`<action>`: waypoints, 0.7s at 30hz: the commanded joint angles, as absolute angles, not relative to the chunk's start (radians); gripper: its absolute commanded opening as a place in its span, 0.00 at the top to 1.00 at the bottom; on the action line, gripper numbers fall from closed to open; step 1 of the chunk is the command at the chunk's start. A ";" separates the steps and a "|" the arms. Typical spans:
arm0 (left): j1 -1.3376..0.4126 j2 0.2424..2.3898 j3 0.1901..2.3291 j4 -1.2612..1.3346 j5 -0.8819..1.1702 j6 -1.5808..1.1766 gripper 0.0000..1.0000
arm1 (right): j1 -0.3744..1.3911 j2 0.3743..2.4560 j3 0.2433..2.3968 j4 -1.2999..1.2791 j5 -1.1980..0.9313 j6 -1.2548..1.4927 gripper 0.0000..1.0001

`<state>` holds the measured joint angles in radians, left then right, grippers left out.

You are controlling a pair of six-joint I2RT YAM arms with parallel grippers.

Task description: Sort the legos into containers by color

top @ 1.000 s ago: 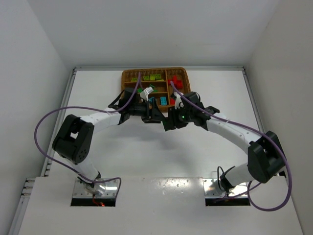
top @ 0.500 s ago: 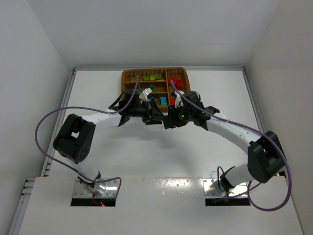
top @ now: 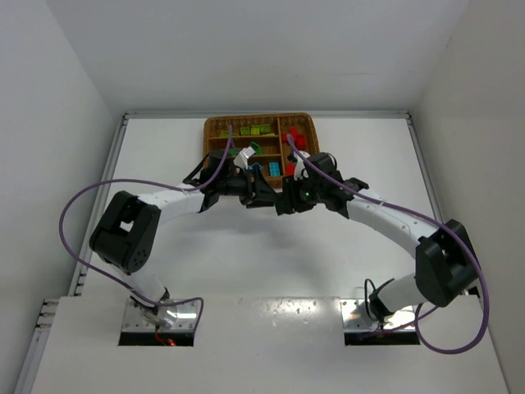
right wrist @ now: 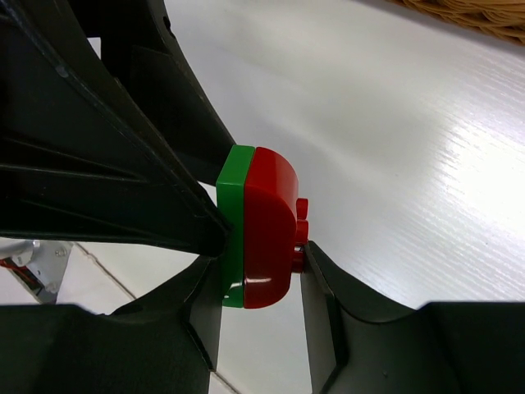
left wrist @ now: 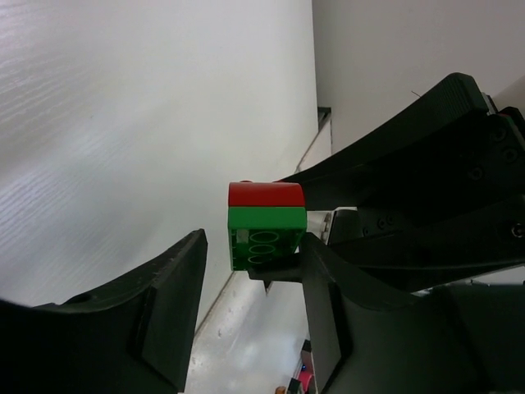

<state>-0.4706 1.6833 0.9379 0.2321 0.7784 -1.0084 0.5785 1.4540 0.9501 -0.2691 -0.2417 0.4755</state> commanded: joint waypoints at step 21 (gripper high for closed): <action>-0.479 1.698 0.968 0.238 0.773 -0.997 0.79 | 0.584 1.453 0.974 -0.218 -0.264 0.483 0.75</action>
<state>-0.4725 1.6878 0.9382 0.2588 0.7956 -1.0245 0.5785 1.4559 0.9501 -0.2699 -0.2390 0.4782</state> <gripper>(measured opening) 0.403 0.384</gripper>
